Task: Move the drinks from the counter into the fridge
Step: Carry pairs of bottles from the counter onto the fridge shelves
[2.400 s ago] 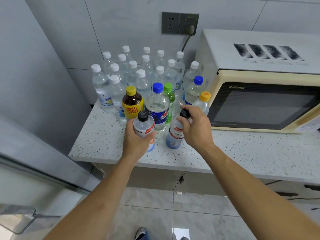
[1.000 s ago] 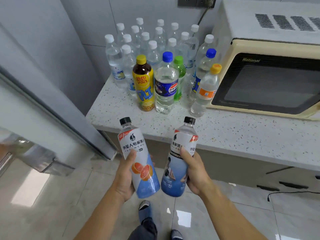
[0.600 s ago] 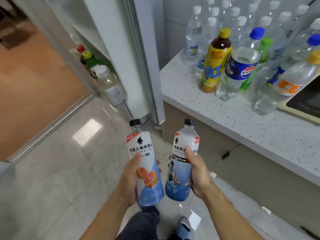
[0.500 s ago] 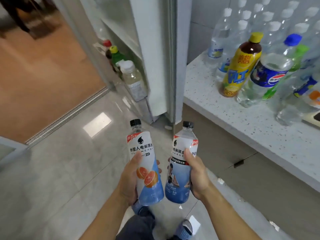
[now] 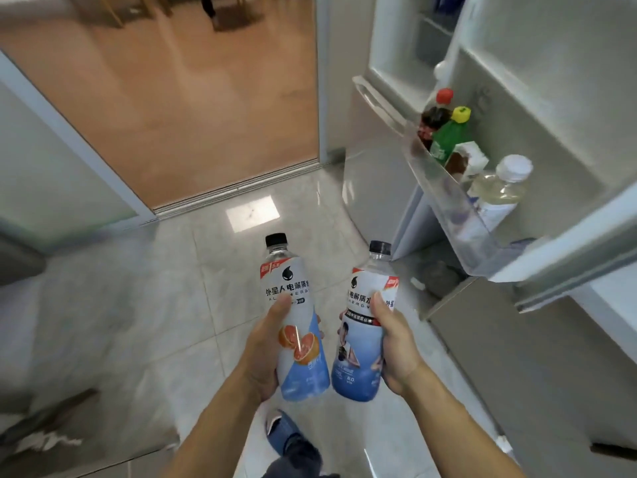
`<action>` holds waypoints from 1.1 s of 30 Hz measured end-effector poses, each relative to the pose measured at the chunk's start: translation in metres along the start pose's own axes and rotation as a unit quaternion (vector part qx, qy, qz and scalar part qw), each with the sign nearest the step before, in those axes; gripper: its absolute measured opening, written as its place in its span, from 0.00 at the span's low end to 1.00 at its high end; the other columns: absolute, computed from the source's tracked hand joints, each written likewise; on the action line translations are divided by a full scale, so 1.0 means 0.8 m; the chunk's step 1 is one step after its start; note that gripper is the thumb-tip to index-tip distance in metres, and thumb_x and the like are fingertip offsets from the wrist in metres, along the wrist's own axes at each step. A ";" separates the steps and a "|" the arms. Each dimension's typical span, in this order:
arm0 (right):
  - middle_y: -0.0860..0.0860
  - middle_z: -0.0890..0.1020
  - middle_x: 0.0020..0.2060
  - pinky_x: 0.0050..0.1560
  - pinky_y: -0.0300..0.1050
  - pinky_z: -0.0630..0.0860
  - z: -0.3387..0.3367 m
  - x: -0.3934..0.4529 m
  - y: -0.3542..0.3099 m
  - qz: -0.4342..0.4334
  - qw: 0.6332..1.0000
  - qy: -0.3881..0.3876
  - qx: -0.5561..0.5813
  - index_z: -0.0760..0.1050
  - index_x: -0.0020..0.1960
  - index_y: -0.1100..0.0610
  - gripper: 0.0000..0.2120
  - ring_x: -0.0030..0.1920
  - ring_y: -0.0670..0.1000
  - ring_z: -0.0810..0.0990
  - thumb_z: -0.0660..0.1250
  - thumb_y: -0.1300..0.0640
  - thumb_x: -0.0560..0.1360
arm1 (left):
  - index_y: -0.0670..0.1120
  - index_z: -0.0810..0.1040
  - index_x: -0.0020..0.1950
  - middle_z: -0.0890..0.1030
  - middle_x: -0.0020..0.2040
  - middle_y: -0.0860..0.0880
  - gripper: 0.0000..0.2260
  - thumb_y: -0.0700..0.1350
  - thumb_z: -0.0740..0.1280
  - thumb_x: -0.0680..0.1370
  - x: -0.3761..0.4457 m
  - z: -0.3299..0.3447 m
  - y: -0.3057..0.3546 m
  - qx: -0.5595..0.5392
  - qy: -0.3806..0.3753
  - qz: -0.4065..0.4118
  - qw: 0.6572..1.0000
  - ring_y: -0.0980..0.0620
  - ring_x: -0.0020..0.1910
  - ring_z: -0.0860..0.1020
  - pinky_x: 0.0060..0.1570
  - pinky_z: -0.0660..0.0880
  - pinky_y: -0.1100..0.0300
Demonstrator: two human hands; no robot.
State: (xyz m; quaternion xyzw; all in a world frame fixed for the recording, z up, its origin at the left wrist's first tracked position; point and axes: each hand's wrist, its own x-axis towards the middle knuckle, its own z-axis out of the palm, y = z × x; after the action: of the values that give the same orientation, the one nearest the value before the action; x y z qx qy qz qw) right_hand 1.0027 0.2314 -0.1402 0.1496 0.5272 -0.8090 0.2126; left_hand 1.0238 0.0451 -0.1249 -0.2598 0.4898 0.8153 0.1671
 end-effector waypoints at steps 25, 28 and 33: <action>0.58 0.84 0.58 0.62 0.65 0.77 0.204 0.443 -0.133 -0.016 0.999 0.011 -0.027 0.79 0.63 0.53 0.33 0.58 0.62 0.83 0.71 0.32 0.67 | 0.51 0.77 0.58 0.86 0.47 0.45 0.22 0.61 0.67 0.69 0.368 -0.074 0.328 0.127 0.032 0.026 0.991 0.43 0.46 0.85 0.41 0.82 0.51; 0.57 0.84 0.58 0.62 0.64 0.77 0.195 0.495 -0.178 -0.030 0.999 0.032 -0.028 0.79 0.63 0.53 0.33 0.58 0.61 0.83 0.72 0.32 0.67 | 0.49 0.76 0.59 0.86 0.47 0.45 0.23 0.61 0.66 0.70 0.428 -0.039 0.369 0.144 0.005 0.023 0.989 0.44 0.44 0.85 0.40 0.81 0.52; 0.55 0.85 0.55 0.58 0.58 0.80 0.169 0.558 -0.229 -0.053 0.991 0.121 0.000 0.80 0.60 0.53 0.34 0.55 0.59 0.85 0.73 0.31 0.63 | 0.46 0.78 0.55 0.86 0.44 0.44 0.21 0.59 0.67 0.70 0.516 0.020 0.407 0.164 -0.050 -0.005 0.985 0.46 0.40 0.85 0.38 0.81 0.53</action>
State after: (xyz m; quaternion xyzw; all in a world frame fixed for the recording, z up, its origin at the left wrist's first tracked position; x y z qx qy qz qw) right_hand 0.5221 0.0894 -0.1498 0.2185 0.5565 -0.7947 0.1044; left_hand 0.5143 -0.0841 -0.1292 -0.1900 0.6063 0.7354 0.2356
